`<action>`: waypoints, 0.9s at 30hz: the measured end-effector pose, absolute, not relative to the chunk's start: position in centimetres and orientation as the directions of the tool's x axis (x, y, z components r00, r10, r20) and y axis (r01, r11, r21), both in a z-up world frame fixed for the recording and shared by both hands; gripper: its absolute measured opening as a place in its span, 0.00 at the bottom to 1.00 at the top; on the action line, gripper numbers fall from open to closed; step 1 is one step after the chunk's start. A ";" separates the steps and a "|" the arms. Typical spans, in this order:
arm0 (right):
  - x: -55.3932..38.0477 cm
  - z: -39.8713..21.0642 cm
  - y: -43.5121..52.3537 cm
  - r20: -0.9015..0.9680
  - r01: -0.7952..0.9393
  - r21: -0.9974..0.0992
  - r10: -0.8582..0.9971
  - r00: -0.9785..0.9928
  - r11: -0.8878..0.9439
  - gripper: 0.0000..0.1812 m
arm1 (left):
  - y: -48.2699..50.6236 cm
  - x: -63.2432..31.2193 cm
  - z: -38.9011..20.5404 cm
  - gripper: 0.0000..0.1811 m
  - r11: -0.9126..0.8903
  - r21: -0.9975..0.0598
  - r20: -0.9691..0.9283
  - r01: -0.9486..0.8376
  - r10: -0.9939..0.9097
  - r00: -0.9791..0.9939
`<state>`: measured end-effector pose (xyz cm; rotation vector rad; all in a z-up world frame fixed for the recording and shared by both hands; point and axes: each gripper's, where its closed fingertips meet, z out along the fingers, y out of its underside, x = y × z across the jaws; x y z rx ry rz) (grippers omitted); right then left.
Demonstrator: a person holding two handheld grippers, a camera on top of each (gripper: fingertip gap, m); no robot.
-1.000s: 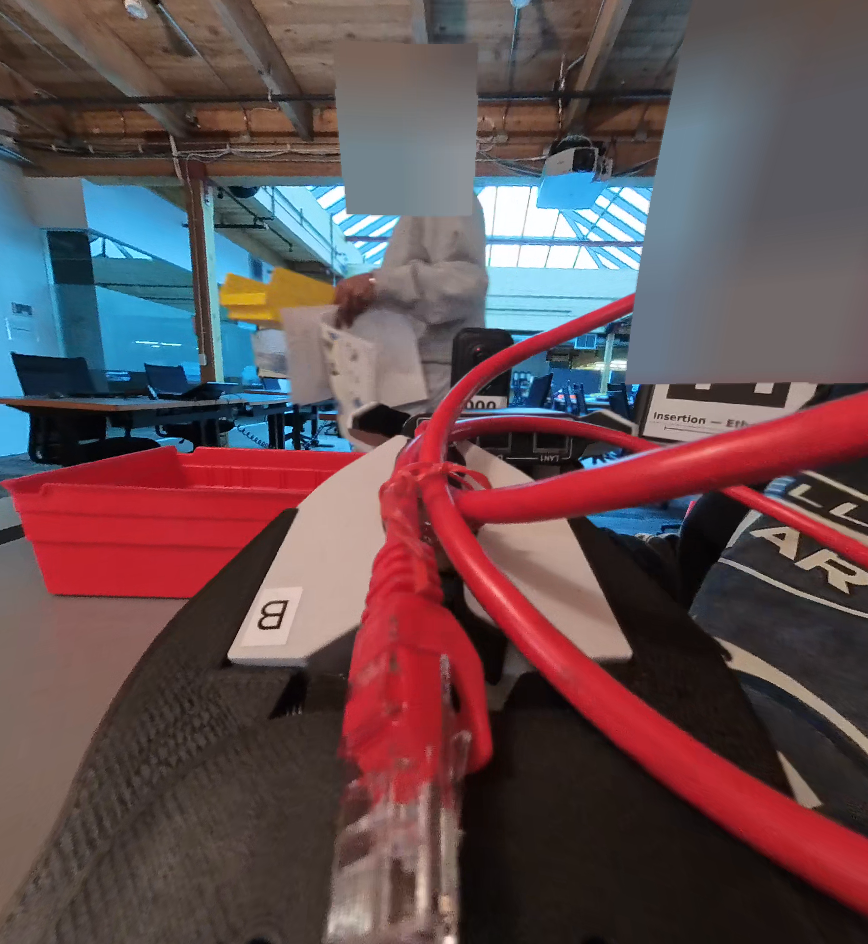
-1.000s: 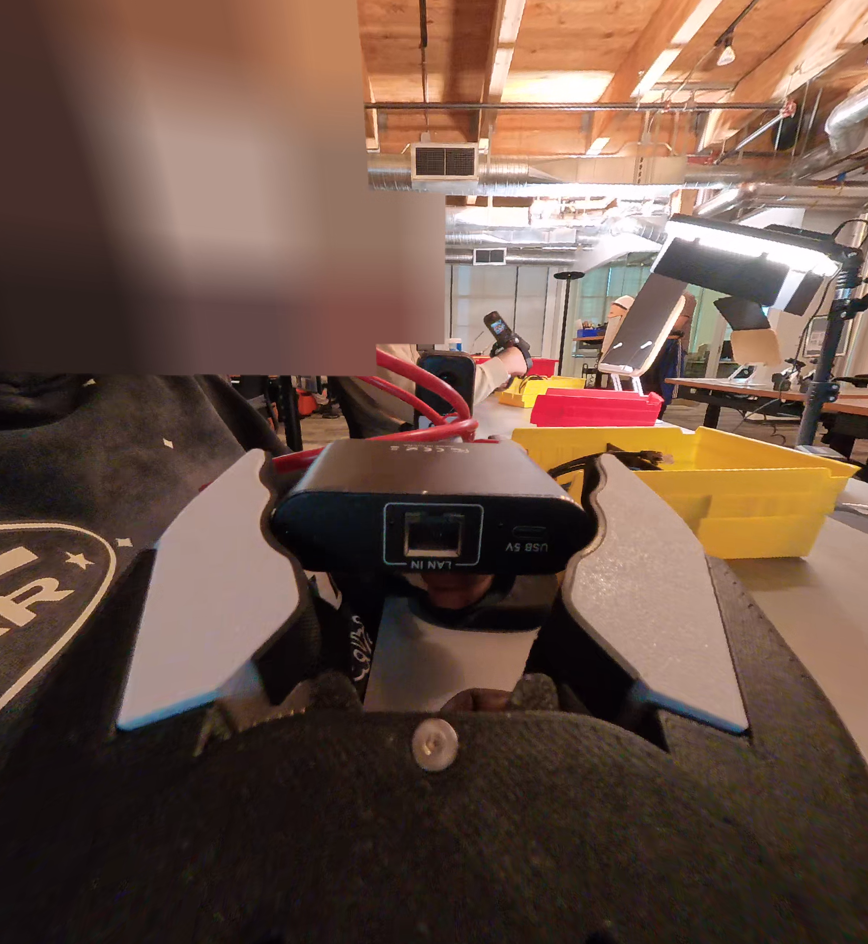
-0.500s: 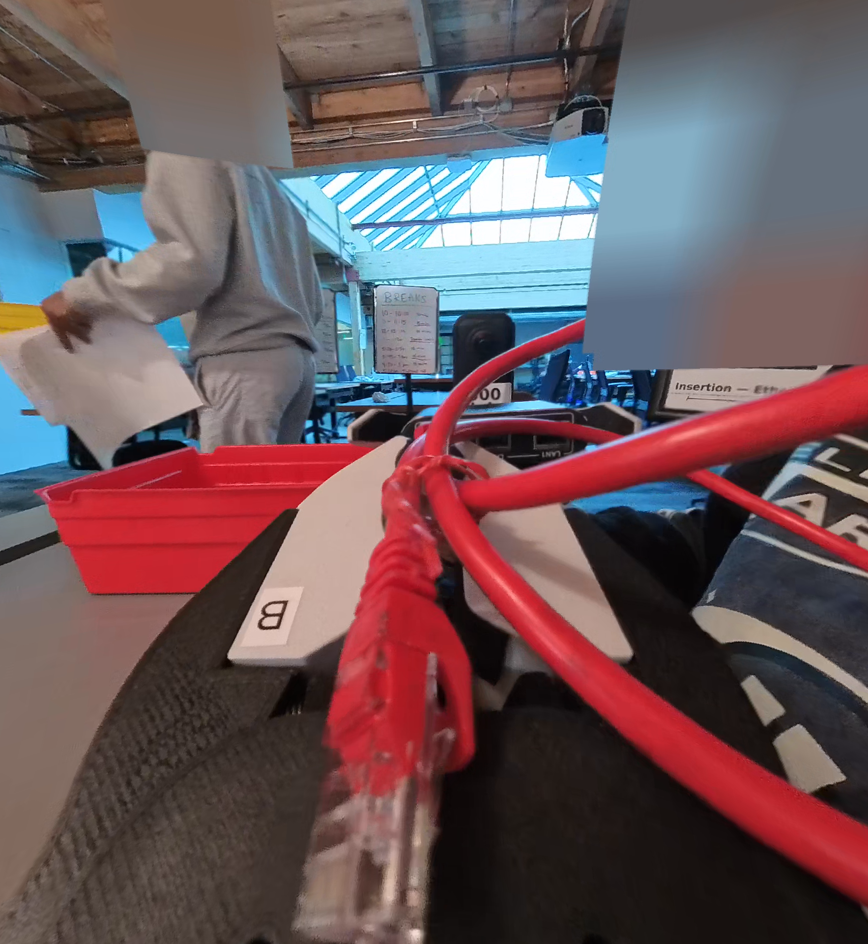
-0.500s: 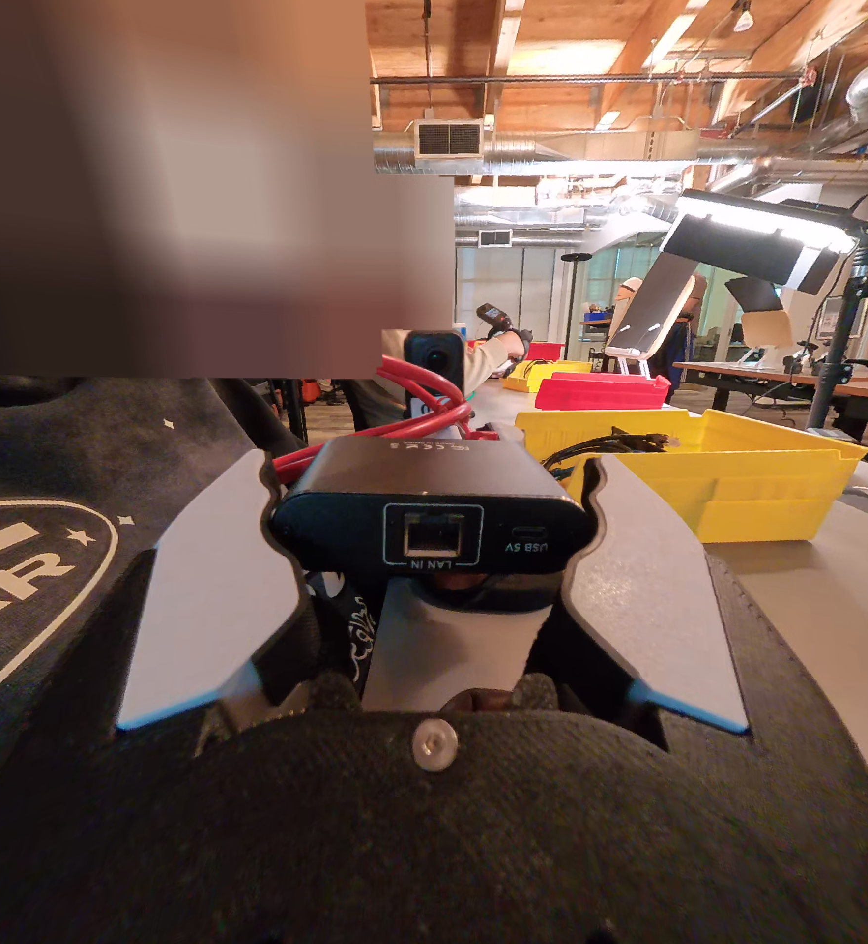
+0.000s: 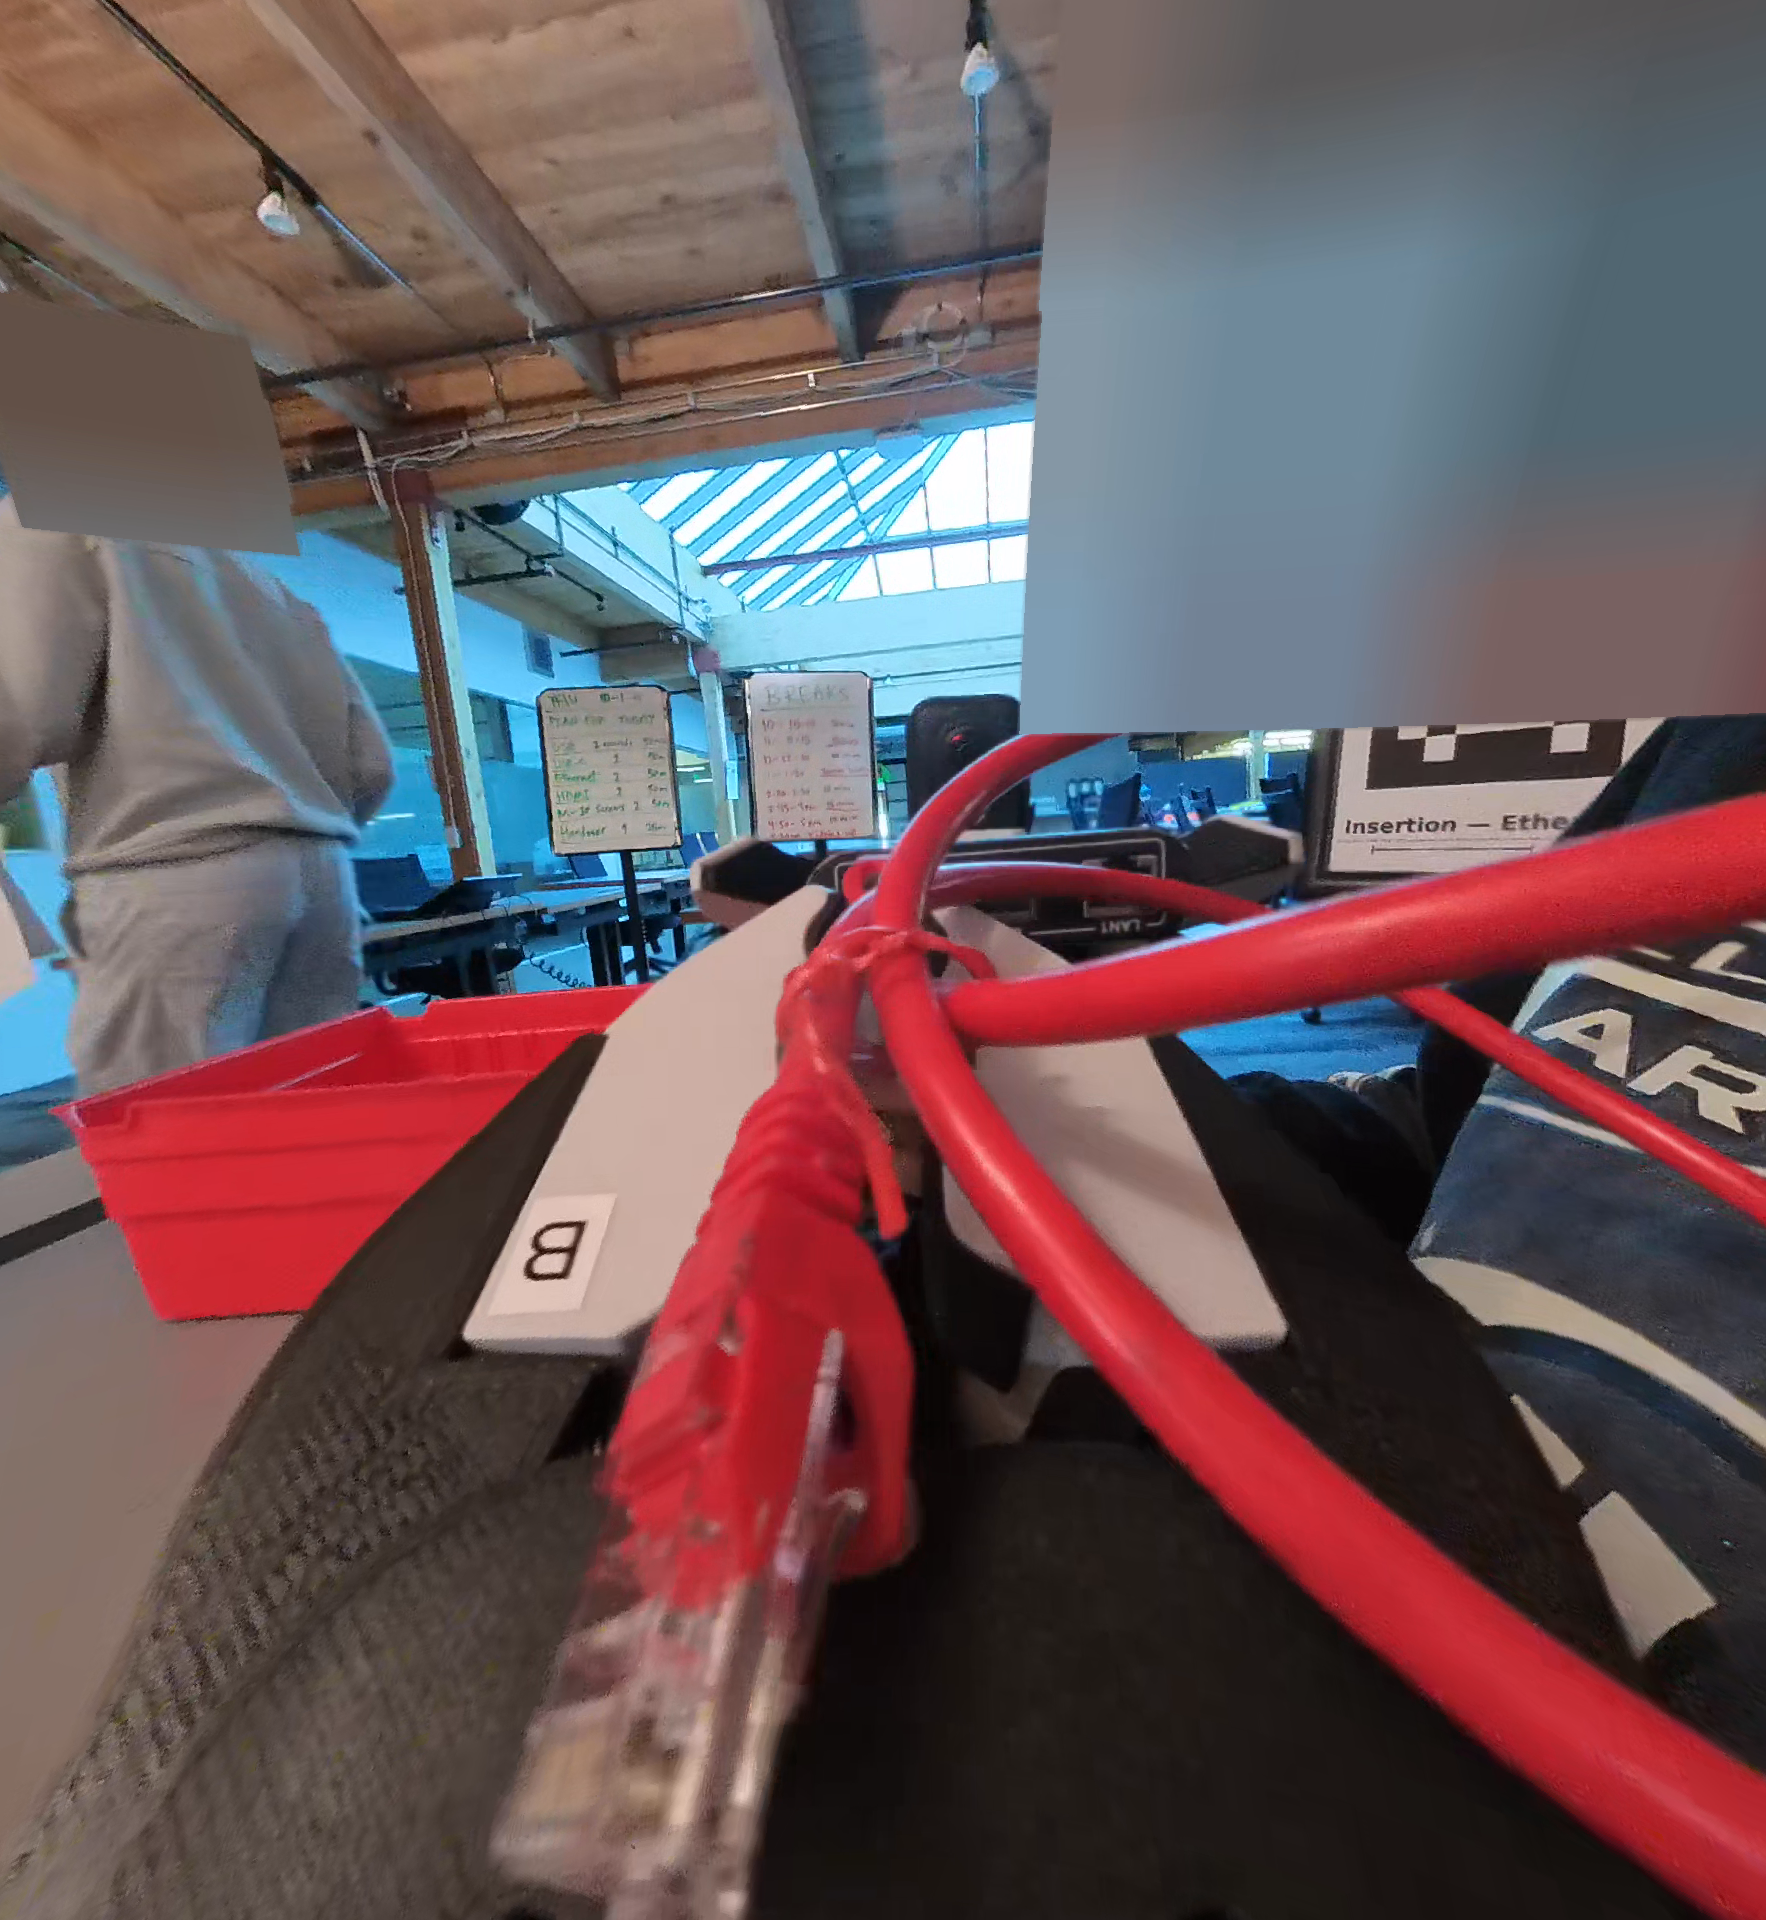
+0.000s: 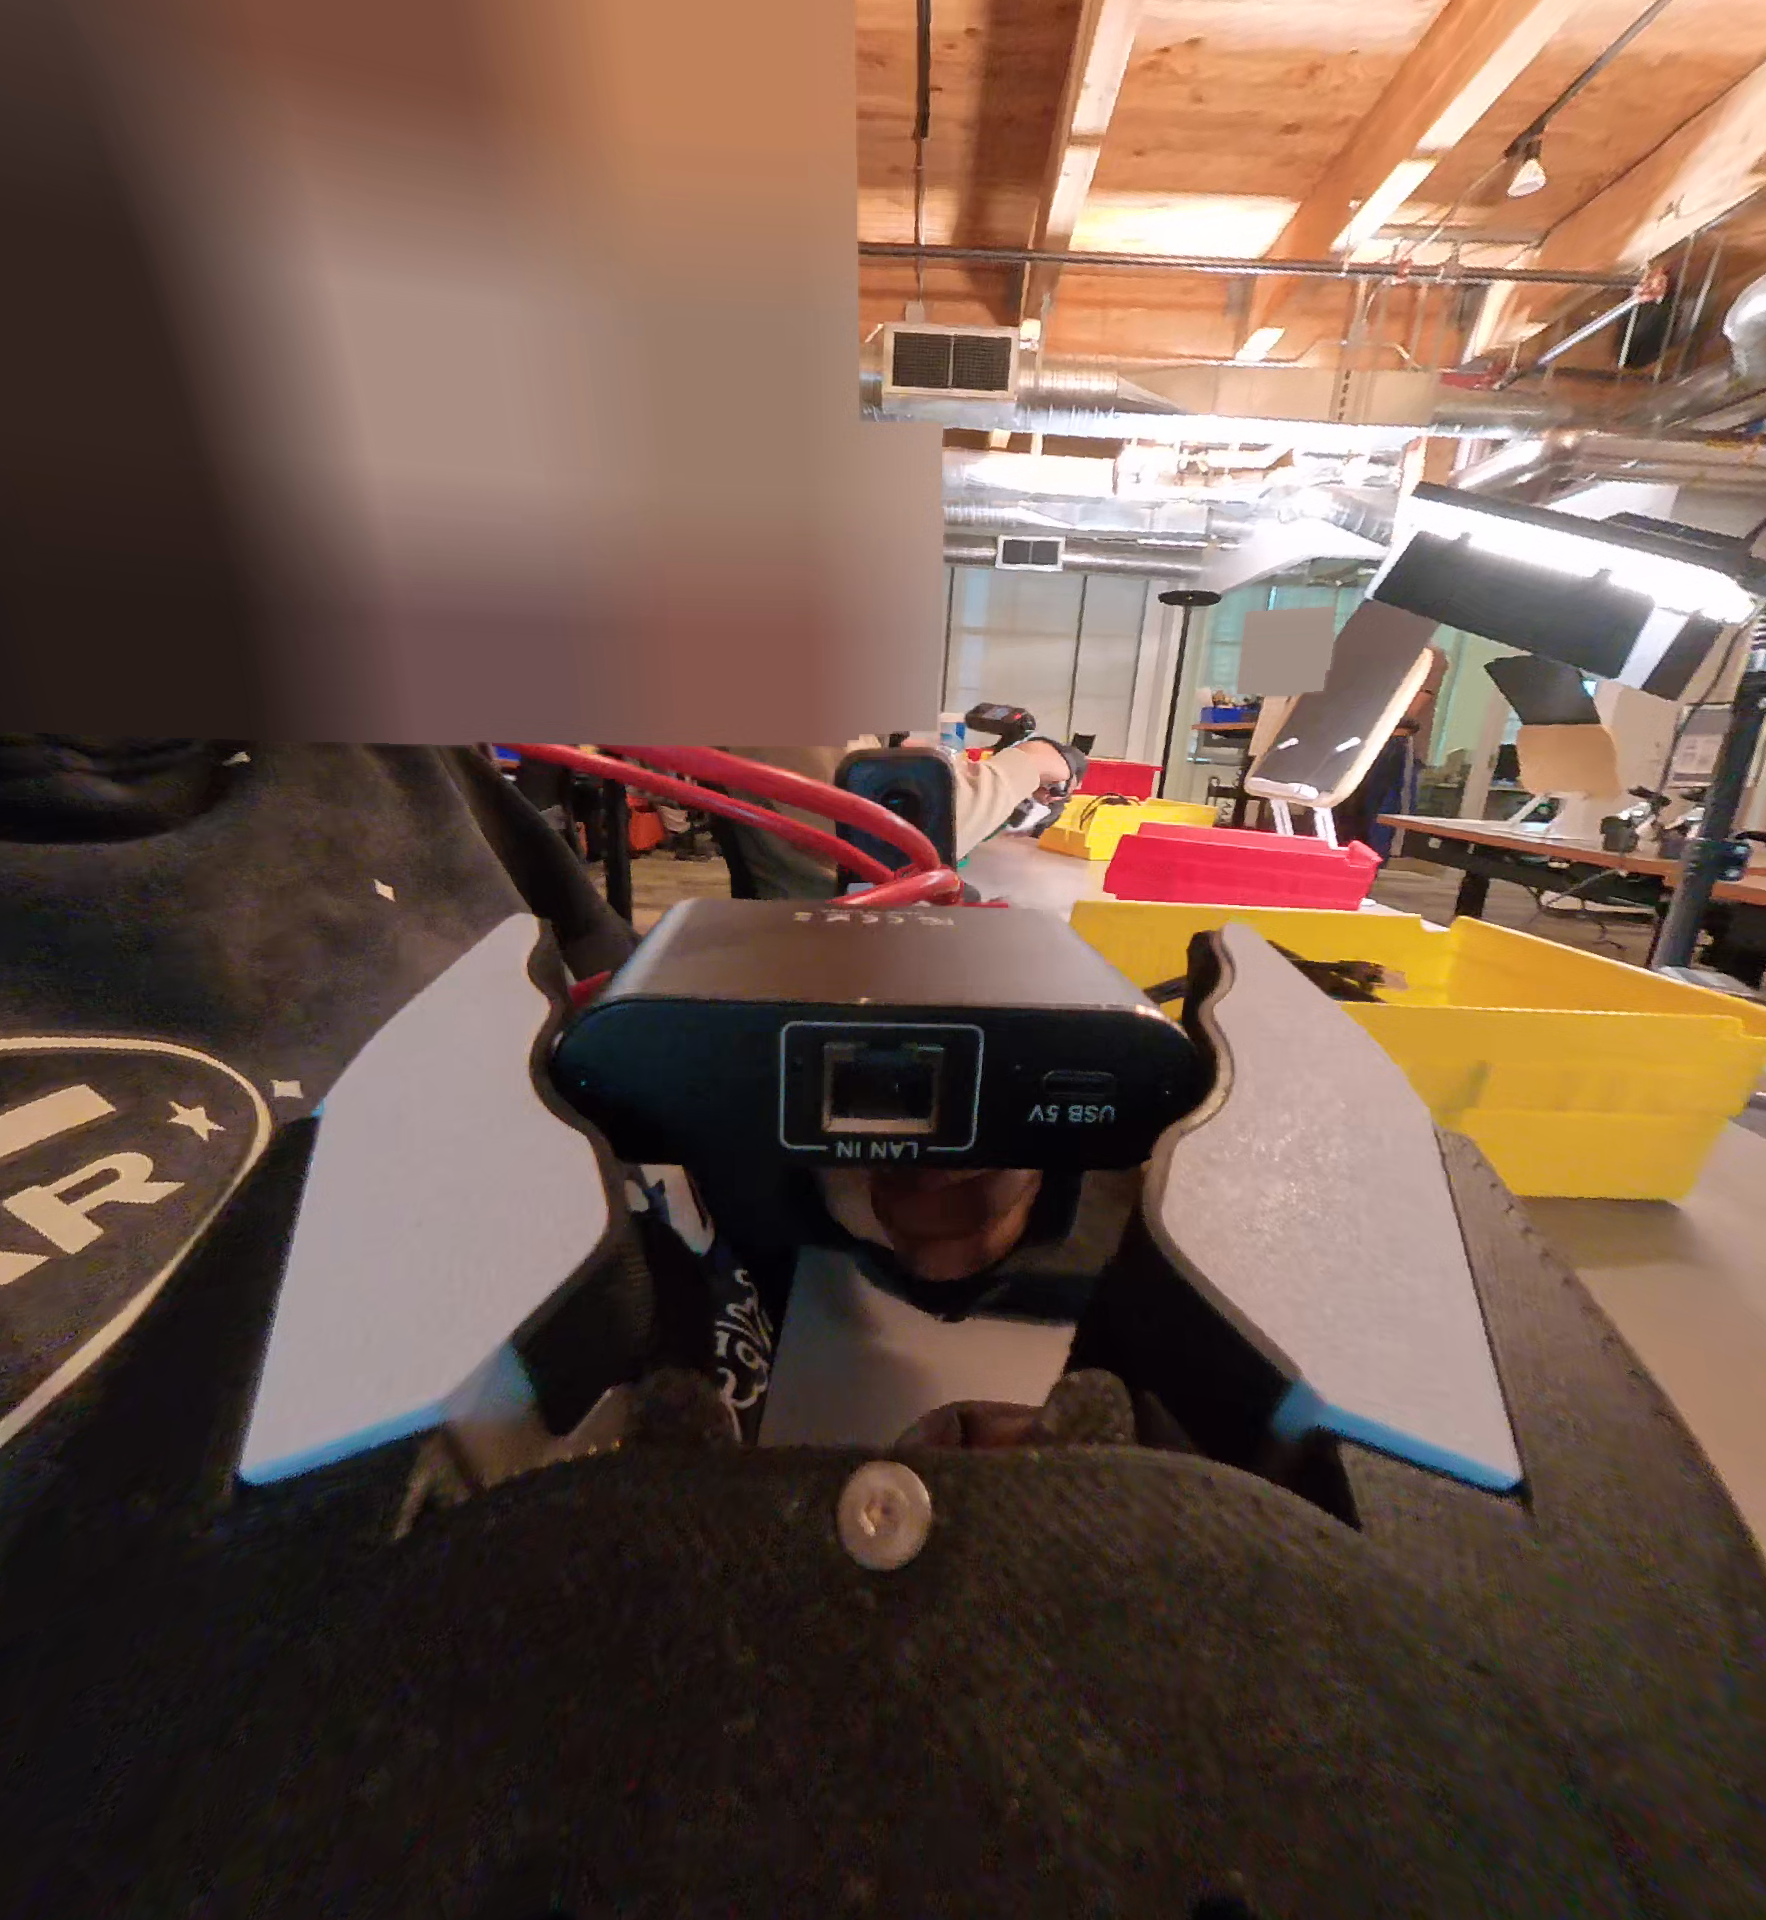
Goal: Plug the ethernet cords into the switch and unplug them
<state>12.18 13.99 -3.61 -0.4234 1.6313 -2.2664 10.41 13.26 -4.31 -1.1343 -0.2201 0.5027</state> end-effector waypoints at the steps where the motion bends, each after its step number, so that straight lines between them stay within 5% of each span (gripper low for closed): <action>1: 12.2 -3.8 13.9 0.062 0.066 -0.955 -0.412 -0.909 -0.289 0.62 | 13.2 10.4 -4.3 0.07 0.327 -0.905 -0.084 -0.273 0.492 0.866; 8: 11.8 -6.1 13.2 0.034 0.021 -0.991 -0.399 -0.916 -0.132 0.62 | 12.9 9.9 -4.7 0.08 0.282 -0.930 -0.066 -0.235 0.503 0.862; 9: 11.9 -6.6 13.1 0.036 0.006 -0.995 -0.398 -0.917 -0.104 0.62 | 12.8 9.8 -4.7 0.59 0.282 -0.934 -0.054 -0.217 0.491 0.870; 11: 11.9 -6.6 13.0 0.016 0.030 -0.994 -0.406 -0.914 -0.106 0.62 | 12.8 9.8 -4.8 0.57 0.269 -0.943 -0.047 -0.198 0.481 0.875; 12: 11.8 -6.6 13.1 0.008 0.039 -0.993 -0.406 -0.914 -0.108 0.62 | 12.8 9.7 -5.0 0.65 0.239 -0.950 -0.058 -0.199 0.491 0.869; 13: 11.7 -6.7 13.0 0.008 0.037 -0.994 -0.406 -0.914 -0.103 0.62 | 12.8 9.6 -5.2 0.08 0.214 -0.957 -0.068 -0.197 0.496 0.866; 20: 11.6 -8.0 12.6 0.020 -0.027 -1.000 -0.379 -0.925 0.012 0.62 | 12.6 9.3 -6.1 0.07 0.171 -0.974 -0.053 -0.151 0.475 0.878; 27: 11.0 -6.8 12.3 0.109 -0.096 -0.994 -0.309 -0.945 -0.057 0.62 | 12.2 8.7 -5.9 0.09 0.199 -0.973 -0.010 -0.118 0.473 0.881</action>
